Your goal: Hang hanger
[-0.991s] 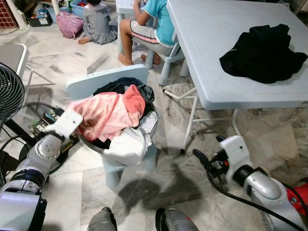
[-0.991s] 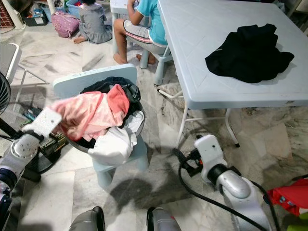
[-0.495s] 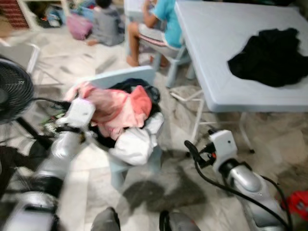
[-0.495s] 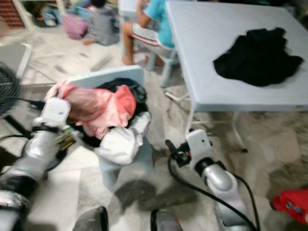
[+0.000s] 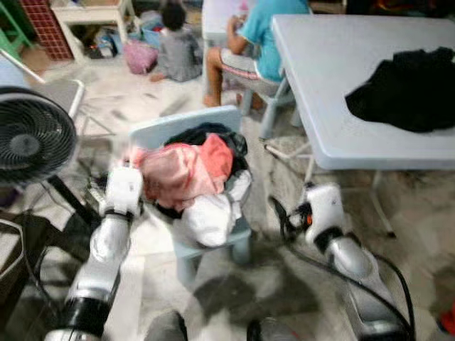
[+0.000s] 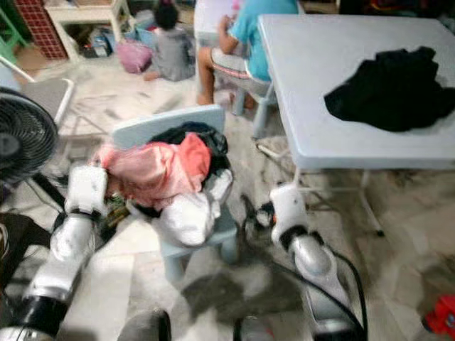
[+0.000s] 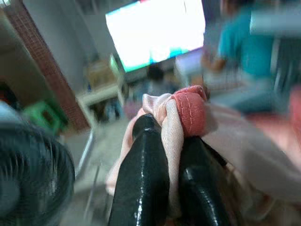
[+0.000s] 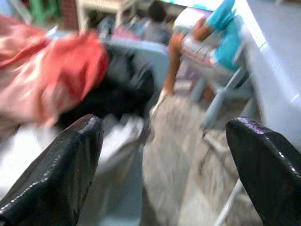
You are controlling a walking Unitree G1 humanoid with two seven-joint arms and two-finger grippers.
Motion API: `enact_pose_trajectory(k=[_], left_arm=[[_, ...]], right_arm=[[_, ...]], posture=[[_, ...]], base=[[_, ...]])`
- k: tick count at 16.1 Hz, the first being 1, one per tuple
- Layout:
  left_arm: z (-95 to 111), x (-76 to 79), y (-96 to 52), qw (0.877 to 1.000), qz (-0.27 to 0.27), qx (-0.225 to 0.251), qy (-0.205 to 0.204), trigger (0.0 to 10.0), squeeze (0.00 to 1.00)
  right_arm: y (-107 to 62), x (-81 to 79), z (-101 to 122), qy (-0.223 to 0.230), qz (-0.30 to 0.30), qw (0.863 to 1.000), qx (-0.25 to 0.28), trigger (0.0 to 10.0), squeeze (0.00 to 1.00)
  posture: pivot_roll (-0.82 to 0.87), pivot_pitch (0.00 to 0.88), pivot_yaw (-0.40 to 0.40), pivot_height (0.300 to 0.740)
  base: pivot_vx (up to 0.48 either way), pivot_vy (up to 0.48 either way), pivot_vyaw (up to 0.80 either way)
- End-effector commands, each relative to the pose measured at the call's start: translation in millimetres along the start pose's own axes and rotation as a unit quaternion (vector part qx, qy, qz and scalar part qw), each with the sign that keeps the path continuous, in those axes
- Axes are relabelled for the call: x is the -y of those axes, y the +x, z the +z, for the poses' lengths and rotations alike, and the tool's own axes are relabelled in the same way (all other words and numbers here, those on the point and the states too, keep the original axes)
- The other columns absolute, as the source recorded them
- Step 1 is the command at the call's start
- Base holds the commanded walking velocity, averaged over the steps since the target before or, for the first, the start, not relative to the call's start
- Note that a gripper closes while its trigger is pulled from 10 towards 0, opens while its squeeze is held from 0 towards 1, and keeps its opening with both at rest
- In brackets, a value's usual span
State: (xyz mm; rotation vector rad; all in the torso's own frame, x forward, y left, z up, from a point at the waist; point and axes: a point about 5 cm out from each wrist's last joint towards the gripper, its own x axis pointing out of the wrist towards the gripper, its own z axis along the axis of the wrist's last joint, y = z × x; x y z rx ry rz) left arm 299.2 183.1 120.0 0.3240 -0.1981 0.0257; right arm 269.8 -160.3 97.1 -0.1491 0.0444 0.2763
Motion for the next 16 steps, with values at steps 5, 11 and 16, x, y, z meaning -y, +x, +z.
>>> enact_pose_trajectory(k=[5, 11, 16], left_arm=[[23.2, 18.4, -10.6, 0.998, -0.045, 0.020, -0.032, 1.9, 0.00], [10.2, 29.7, -35.9, 0.994, -0.076, -0.047, -0.061, 10.0, 0.00], [19.3, 42.5, -31.0, 0.991, -0.097, -0.039, -0.084, 10.0, 0.00]], right_arm=[[9.0, 16.2, -3.9, -0.011, -0.094, 0.995, 0.020, 10.0, 0.00], [3.3, 29.8, -19.6, 0.026, -0.156, 0.987, 0.010, 10.0, 0.00], [6.0, 45.2, -13.1, 0.042, -0.199, 0.979, 0.026, 10.0, 0.00]], posture=[[0.04, 0.000, 0.060, 0.740], [0.02, 0.000, 0.071, 0.740], [0.00, 0.000, 0.082, 0.740]], base=[[0.000, 0.000, 0.00], [0.000, 0.000, 0.00], [0.000, 0.000, 0.00]])
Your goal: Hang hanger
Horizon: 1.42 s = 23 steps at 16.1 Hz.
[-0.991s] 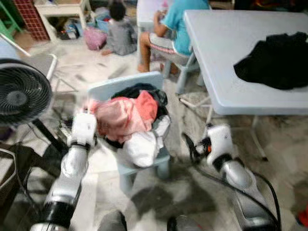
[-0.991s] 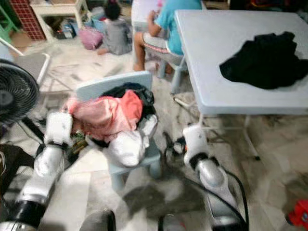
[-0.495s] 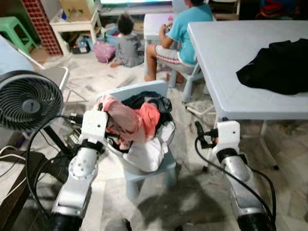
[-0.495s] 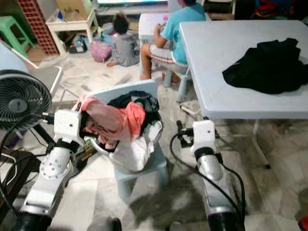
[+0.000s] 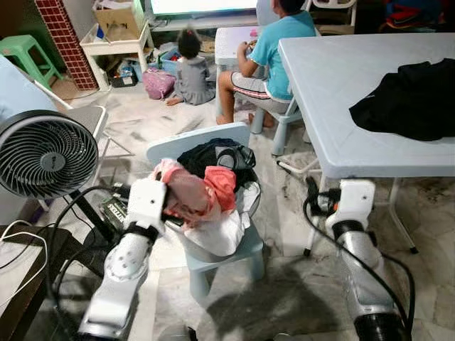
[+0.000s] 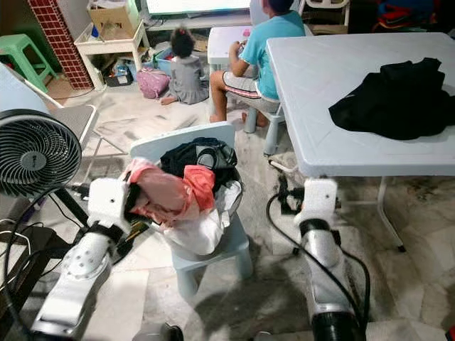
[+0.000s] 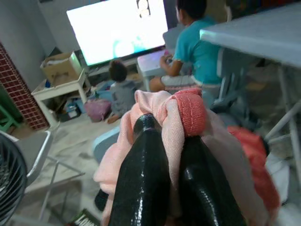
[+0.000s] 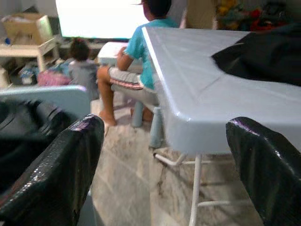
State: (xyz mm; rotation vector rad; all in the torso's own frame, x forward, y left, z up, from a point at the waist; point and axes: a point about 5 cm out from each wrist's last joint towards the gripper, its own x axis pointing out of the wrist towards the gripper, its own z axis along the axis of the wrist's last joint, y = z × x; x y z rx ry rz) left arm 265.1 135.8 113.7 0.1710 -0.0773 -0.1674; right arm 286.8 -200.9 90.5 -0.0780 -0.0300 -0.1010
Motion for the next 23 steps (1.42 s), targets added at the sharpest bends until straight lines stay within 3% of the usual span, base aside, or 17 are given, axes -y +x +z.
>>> enact_pose_trajectory(k=[1, 3, 5, 7, 15, 23], left_arm=[[5.3, -1.4, 5.8, 1.000, 0.003, 0.005, 0.000, 10.0, 0.00], [2.2, -3.2, 6.5, 1.000, 0.005, 0.000, 0.013, 10.0, 0.00], [-4.5, -16.1, 12.7, 0.999, 0.012, -0.018, 0.023, 10.0, 0.00], [-6.4, -18.6, 15.6, 0.999, 0.022, -0.034, 0.001, 10.0, 0.00], [-9.2, 3.7, 9.7, 0.999, -0.017, -0.034, -0.017, 10.0, 0.00], [-7.5, 3.6, 8.6, 0.999, -0.027, -0.031, -0.033, 10.0, 0.00]], right_arm=[[3.5, 2.3, 0.9, 0.008, -0.007, 1.000, -0.001, 10.0, 0.00], [5.0, 1.3, 2.4, 0.002, -0.001, 1.000, 0.002, 10.0, 0.00], [4.7, 1.5, -0.5, 0.002, 0.001, 1.000, -0.003, 10.0, 0.00], [2.9, -0.4, -1.0, 0.002, 0.004, 1.000, -0.004, 10.0, 0.00], [-1.7, 3.9, -3.0, 0.001, 0.003, 1.000, -0.010, 10.0, 0.00], [-1.3, 2.0, -3.1, -0.004, 0.013, 1.000, -0.013, 10.0, 0.00]], posture=[[0.00, 0.000, 0.078, 0.740], [0.00, 0.000, 0.076, 0.740], [0.01, 0.000, 0.070, 0.740], [0.00, 0.000, 0.072, 0.740], [-0.01, 0.000, 0.068, 0.740], [-0.01, 0.000, 0.059, 0.740]], base=[[0.000, 0.000, 0.00], [0.000, 0.000, 0.00], [0.000, 0.000, 0.00], [0.000, 0.000, 0.00], [0.000, 0.000, -0.36], [0.000, -0.315, 0.00]])
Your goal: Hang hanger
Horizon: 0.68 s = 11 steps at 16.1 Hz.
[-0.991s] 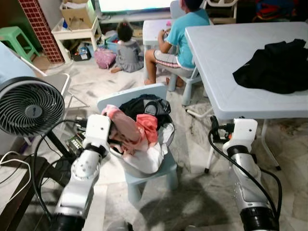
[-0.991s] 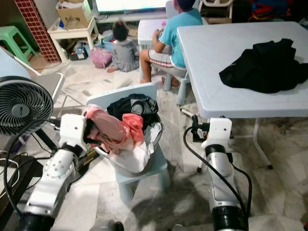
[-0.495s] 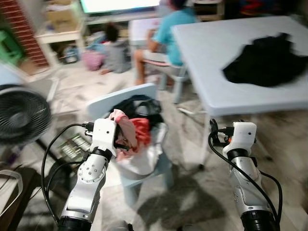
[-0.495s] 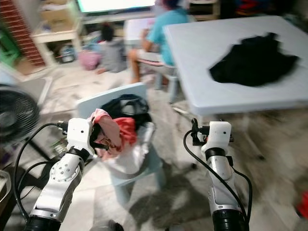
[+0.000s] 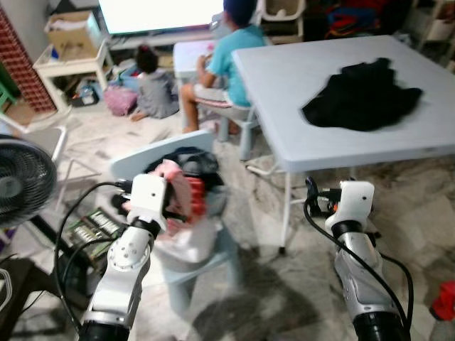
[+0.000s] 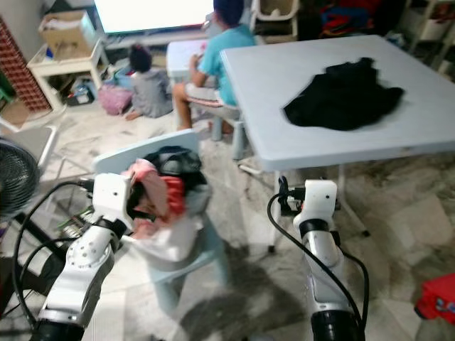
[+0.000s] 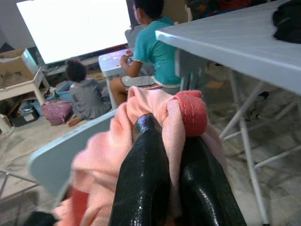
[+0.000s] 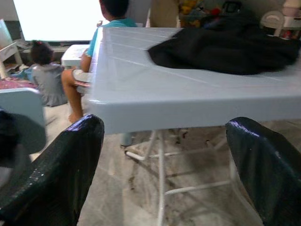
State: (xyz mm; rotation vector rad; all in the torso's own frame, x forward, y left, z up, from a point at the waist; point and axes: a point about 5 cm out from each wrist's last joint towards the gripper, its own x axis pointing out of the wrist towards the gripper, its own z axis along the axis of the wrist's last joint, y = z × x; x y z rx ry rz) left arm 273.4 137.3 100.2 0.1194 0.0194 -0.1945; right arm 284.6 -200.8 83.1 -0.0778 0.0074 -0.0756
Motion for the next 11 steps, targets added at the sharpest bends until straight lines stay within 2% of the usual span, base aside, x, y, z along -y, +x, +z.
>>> enact_pose_trajectory(k=[1, 8, 11], left_arm=[[6.7, 4.7, 0.7, 1.000, -0.012, 0.013, -0.003, 10.0, 0.00], [7.2, 7.2, 0.4, 1.000, -0.015, 0.011, -0.007, 10.0, 0.00], [5.9, 7.9, -1.4, 1.000, -0.013, 0.007, -0.013, 10.0, 0.00]], right_arm=[[0.7, 2.8, 4.6, -0.004, -0.001, 1.000, 0.005, 10.0, 0.00], [0.2, 2.8, 3.6, -0.008, 0.001, 1.000, 0.000, 10.0, 0.00], [-1.8, 2.7, 2.0, -0.009, 0.001, 1.000, -0.004, 10.0, 0.00]], posture=[[-0.01, 0.000, 0.059, 0.740], [-0.01, 0.000, 0.055, 0.740], [-0.01, 0.000, 0.054, 0.740]], base=[[0.000, -0.420, 0.00], [0.000, -0.405, 0.00], [0.000, -0.102, 0.00]])
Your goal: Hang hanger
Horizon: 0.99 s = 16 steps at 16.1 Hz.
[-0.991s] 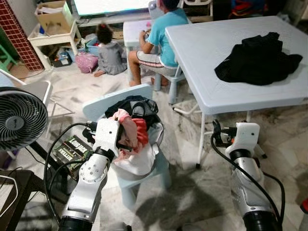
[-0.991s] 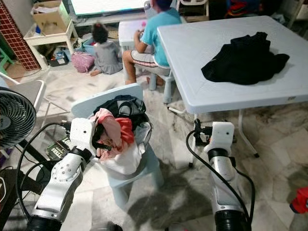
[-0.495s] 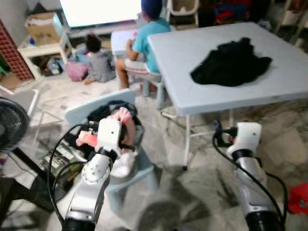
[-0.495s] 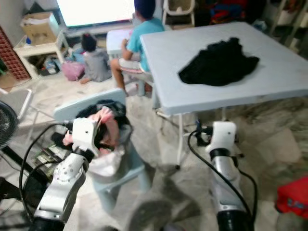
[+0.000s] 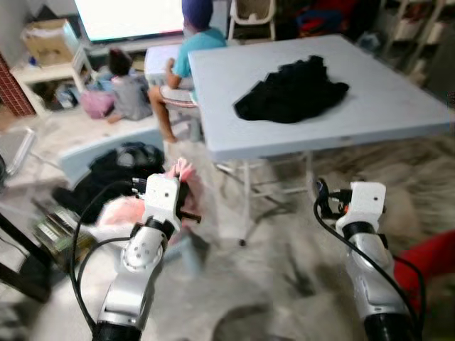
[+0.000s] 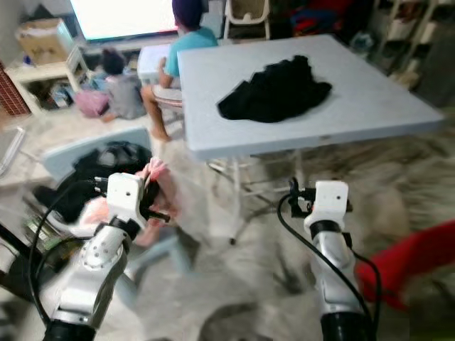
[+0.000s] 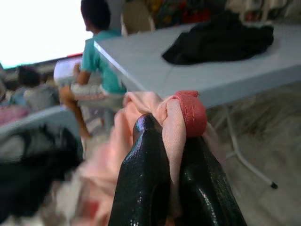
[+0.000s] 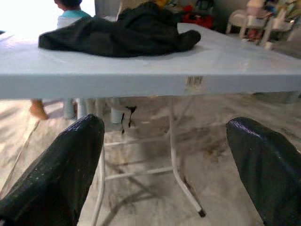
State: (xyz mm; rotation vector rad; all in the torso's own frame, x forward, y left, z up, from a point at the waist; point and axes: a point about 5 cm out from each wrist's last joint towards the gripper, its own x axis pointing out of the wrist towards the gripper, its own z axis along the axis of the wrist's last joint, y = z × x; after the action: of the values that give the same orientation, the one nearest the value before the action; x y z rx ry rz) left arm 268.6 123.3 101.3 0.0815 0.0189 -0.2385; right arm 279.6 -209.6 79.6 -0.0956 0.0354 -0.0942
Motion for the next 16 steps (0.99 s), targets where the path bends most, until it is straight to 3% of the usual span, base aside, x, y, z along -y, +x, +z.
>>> enact_pose_trajectory(k=[1, 6, 8, 16], left_arm=[[4.4, -6.0, 0.6, 1.000, 0.008, 0.007, 0.004, 10.0, 0.00], [9.8, 1.3, 4.5, 1.000, -0.008, 0.013, -0.019, 10.0, 0.00], [9.4, 1.5, 4.9, 1.000, -0.010, 0.012, -0.021, 10.0, 0.00], [8.9, 2.1, 6.8, 0.999, -0.019, 0.009, -0.026, 10.0, 0.00]], right_arm=[[2.1, -5.9, 6.4, 0.000, 0.010, 1.000, 0.010, 10.0, 0.00], [4.1, -5.6, 7.5, 0.000, 0.010, 1.000, 0.009, 10.0, 0.00], [4.3, -5.9, 7.6, -0.001, 0.010, 1.000, 0.008, 10.0, 0.00], [7.4, -6.3, 9.6, -0.002, 0.013, 1.000, 0.010, 10.0, 0.00]], posture=[[-0.01, 0.000, 0.051, 0.740], [-0.01, 0.000, 0.047, 0.740], [-0.01, 0.000, 0.046, 0.740], [-0.01, 0.000, 0.042, 0.740]], base=[[0.000, 0.000, 0.00], [0.000, 0.000, 0.00], [0.000, 0.000, -0.58], [0.000, 0.472, -0.80]])
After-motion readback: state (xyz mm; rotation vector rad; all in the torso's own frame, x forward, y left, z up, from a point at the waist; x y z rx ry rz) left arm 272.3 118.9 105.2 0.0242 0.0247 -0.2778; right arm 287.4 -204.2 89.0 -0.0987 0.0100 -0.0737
